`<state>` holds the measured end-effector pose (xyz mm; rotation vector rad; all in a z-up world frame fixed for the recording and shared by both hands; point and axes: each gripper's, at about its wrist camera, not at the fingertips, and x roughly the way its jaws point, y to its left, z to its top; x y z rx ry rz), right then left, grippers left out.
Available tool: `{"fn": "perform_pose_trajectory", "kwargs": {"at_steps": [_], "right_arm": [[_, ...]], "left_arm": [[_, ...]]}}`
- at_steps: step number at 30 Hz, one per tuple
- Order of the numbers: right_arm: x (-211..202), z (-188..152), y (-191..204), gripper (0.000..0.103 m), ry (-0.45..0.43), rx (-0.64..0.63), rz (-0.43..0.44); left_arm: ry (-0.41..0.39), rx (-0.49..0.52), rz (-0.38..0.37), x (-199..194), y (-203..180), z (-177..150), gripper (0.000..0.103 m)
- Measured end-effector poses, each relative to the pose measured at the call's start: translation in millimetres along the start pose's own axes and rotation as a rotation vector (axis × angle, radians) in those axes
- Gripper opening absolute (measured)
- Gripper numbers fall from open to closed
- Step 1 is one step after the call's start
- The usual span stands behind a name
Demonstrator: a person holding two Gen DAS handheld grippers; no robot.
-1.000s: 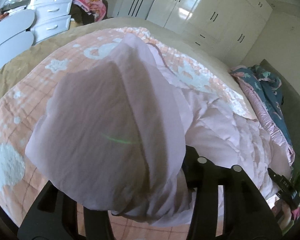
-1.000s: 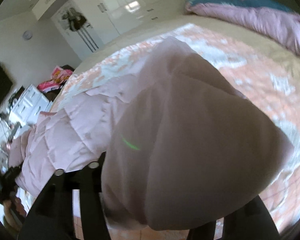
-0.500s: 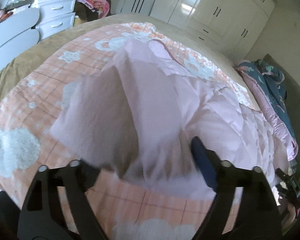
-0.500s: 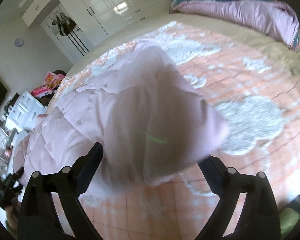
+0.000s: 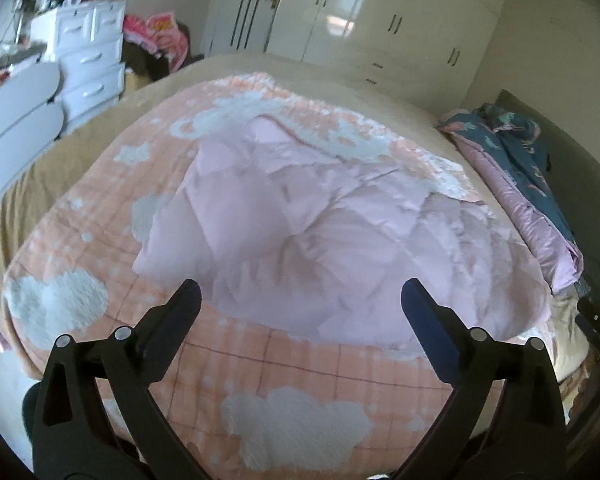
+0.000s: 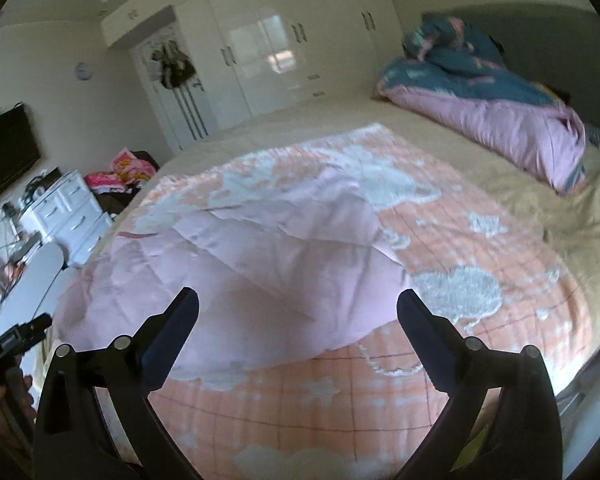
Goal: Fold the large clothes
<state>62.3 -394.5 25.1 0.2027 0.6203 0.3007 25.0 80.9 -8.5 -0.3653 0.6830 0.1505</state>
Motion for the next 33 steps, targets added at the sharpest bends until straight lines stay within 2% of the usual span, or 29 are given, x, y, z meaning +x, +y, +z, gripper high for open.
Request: {"fn": "perform_pose_trajectory", "kwargs": {"at_steps": [9,17,23,26,33], "right_arm": [[-47,4,41,0.099,-0.078,-0.141,0.046],[-73,3,62,0.099,-0.122,-0.180,0.093],[-83,-12,78,0.099,-0.113,-0.231,0.116],[-82,-23,86,0.099,-0.100,-0.240,0.117],[-50,-46,96,0.099,0.031,-0.235,0.107]], "left_arm": [[-0.062,0.053,-0.037,-39,-25,-2,0.094],[-0.099,0.083,-0.082,-60,-42,-13,0.094],[-0.131,0.122,-0.092,-72,-56,-28,0.094],[-0.119,0.133,-0.099,-69,-60,-36,0.094],[-0.047,0.136,-0.085,-52,-60,-49,0.094]]}}
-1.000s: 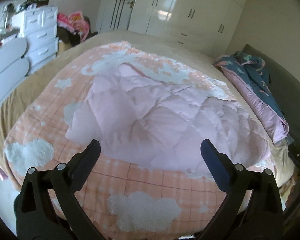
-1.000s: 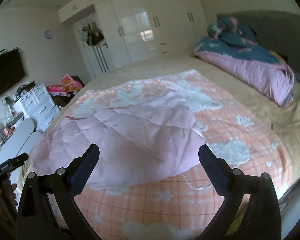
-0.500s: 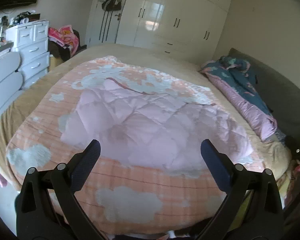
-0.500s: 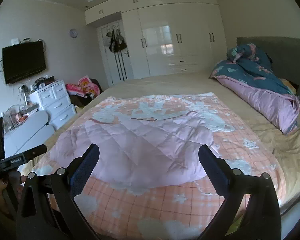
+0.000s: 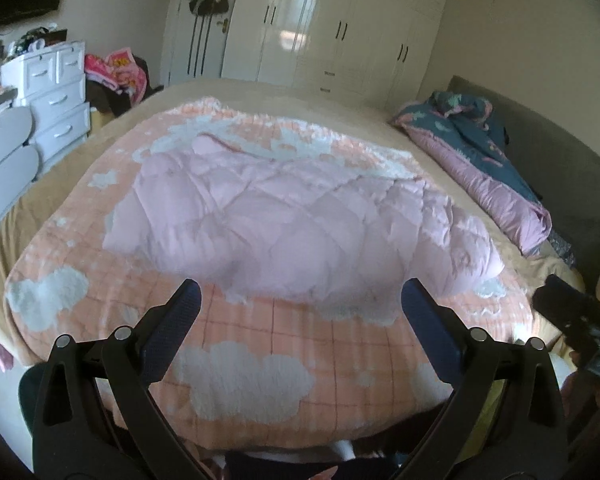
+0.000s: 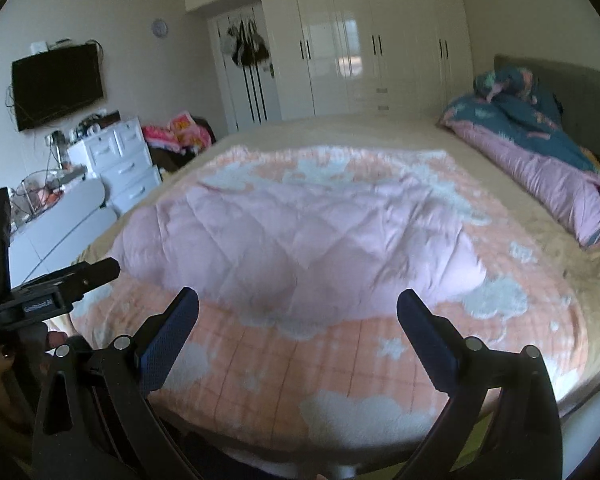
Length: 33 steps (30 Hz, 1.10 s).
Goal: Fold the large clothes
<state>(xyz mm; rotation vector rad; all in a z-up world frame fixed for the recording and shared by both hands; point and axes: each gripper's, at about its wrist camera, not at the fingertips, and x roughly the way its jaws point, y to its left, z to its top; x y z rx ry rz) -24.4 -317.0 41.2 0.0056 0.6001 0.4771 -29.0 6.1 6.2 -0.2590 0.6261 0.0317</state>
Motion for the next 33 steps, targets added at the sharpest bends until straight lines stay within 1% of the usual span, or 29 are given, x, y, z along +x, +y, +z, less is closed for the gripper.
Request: {"fn": "perform_pose_trajectory", "kwargs": {"at_steps": [7,15,33], "right_arm": [[9,-5,4,0.099,0.024,-0.015,0.006],[14,-8,4,0.099,0.043,-0.015,0.020],[15,-8,3,0.099,0.047,-0.009,0.025]], "left_arm": [[0.018,0.005,-0.005,5,-2,-3,0.094],[0.029,0.026,0.018,7,-6,-4,0.094],[0.036,0.026,0.027,8,-5,-5,0.094]]}}
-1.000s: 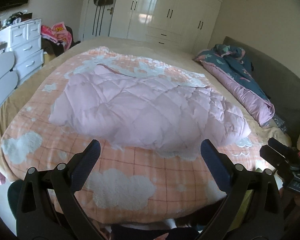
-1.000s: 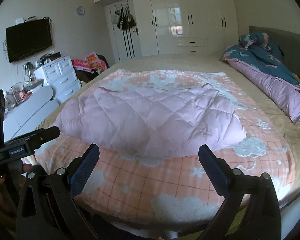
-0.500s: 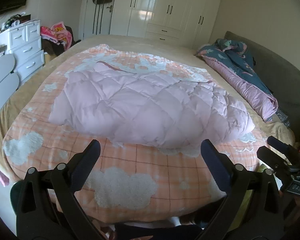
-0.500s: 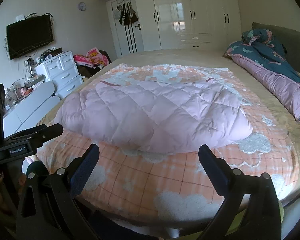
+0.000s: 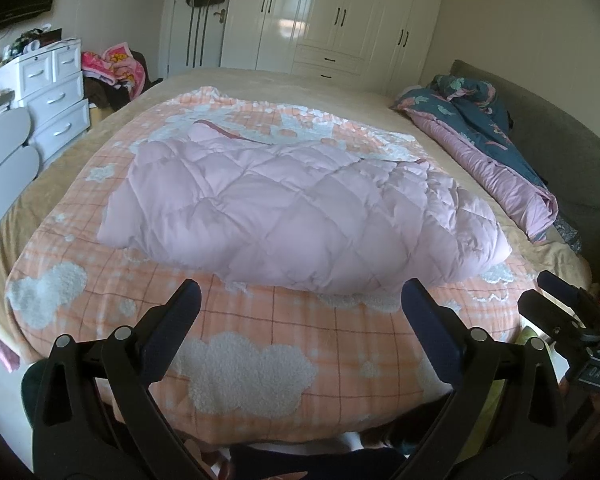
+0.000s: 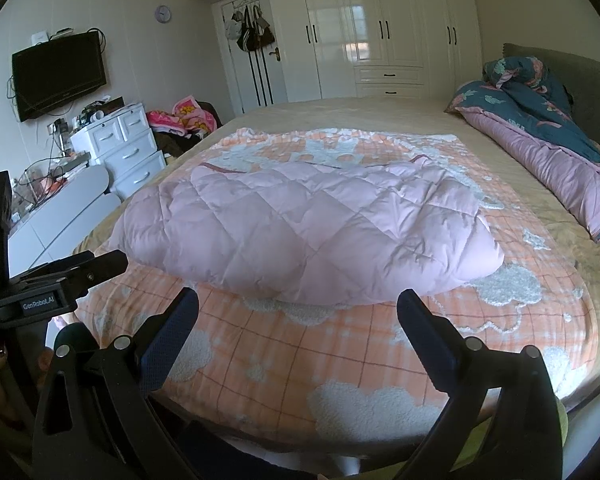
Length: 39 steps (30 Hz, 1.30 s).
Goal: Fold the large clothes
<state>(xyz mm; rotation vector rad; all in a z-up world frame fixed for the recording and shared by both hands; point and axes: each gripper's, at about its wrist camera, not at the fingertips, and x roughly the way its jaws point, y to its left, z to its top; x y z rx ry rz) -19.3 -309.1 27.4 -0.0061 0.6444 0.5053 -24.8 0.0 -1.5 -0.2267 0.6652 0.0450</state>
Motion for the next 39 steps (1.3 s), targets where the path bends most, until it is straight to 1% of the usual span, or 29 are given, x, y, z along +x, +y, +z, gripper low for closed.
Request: {"fn": "perform_pose_trajectory", "kwargs": {"at_steps": [39], "right_arm": [[0.0,-0.9,-0.8,0.099,0.004,0.001,0.000]], "left_arm": [[0.002,0.010,0.024,-3.5,2.6,2.3,0.094]]}}
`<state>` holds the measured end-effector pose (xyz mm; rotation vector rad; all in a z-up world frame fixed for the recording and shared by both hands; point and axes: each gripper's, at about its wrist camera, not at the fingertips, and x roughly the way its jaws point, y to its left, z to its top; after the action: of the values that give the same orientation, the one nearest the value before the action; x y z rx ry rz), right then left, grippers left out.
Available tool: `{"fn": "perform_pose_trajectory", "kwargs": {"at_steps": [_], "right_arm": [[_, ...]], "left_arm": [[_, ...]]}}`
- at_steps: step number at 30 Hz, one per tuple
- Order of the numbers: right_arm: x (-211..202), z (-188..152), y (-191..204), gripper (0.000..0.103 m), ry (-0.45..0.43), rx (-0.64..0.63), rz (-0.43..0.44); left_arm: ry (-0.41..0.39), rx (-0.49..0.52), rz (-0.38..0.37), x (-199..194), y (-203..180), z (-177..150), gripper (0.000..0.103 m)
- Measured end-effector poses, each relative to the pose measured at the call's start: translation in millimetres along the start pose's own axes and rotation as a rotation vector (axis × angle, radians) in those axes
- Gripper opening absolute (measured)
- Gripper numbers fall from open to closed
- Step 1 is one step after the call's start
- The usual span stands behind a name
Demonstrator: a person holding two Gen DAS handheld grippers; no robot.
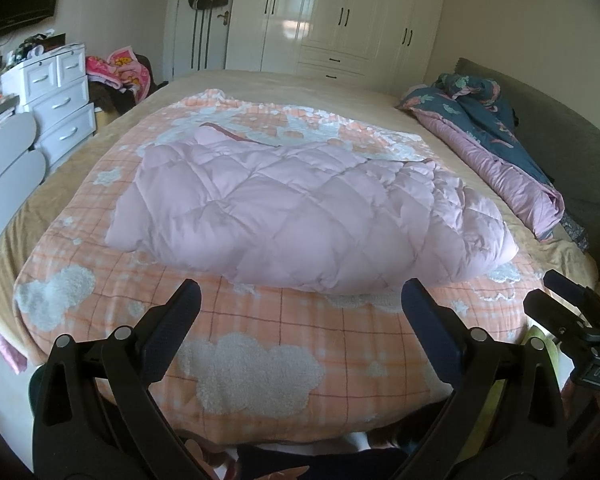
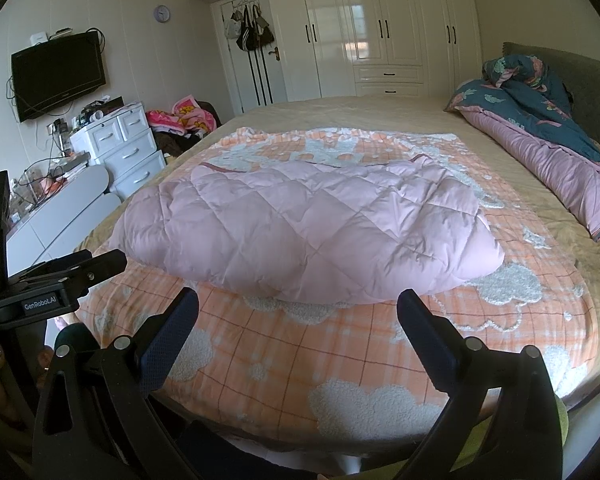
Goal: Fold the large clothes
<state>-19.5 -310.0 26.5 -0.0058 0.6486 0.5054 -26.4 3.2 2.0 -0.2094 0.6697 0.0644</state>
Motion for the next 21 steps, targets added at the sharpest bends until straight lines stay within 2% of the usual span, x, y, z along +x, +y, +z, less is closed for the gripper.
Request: {"fn": "perform_pose_trajectory", "kwargs": {"at_steps": [21], "right_arm": [[-0.6,0.0,0.9,0.099,0.000,-0.001,-0.004]], "left_arm": [[0.006,-0.010,0.006,3.0,1.1,-1.1,0.094]]}}
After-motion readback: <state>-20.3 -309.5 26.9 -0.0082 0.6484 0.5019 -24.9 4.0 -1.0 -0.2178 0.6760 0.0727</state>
